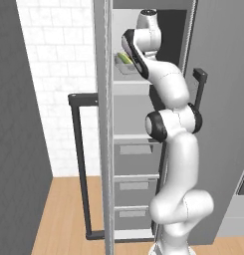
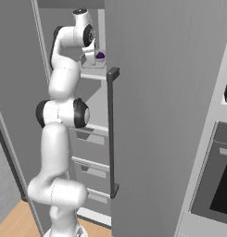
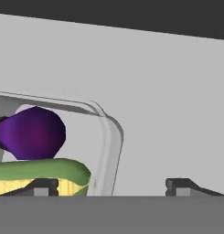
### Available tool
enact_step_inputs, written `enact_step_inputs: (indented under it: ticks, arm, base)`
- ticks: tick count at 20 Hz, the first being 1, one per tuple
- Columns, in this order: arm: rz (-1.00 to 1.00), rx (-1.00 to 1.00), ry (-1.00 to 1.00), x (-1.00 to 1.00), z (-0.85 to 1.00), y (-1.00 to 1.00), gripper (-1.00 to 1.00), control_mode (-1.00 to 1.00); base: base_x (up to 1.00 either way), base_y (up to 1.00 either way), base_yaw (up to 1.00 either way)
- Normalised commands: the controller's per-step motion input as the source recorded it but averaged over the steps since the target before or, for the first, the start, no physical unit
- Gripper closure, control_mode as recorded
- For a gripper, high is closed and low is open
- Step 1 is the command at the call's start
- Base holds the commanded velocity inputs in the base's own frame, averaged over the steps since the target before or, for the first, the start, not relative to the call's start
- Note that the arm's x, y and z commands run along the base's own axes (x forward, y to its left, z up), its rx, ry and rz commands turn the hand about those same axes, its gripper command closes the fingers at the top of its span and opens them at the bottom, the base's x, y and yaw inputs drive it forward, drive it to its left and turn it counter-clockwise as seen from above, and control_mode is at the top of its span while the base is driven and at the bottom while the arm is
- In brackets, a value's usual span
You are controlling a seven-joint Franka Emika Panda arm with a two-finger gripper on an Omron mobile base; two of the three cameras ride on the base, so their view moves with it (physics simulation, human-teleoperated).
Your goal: Take the meat container that has the chicken drumstick and place it on the second highest rack of the freezer. Then take the vegetable container that has the corn and eggplant and place it on the highest rack of the freezer.
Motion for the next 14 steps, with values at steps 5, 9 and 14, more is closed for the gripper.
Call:
enact_step_inputs:
  ticks: [5,9,14]
  arm:
    - [0.18,-0.25,-0.34,-0.59,-1.00,0.01,-1.00,-1.00]
    - [0.12,-0.19,-0.69,-0.67,-1.00,-0.02,-1.00,-1.00]
    - [0.10,-0.15,-0.74,-0.97,-0.89,-0.05,-1.00,-1.00]
  base:
    - [0.00,0.00,0.00]
    - [0.00,0.00,0.00]
    - [0.00,0.00,0.00]
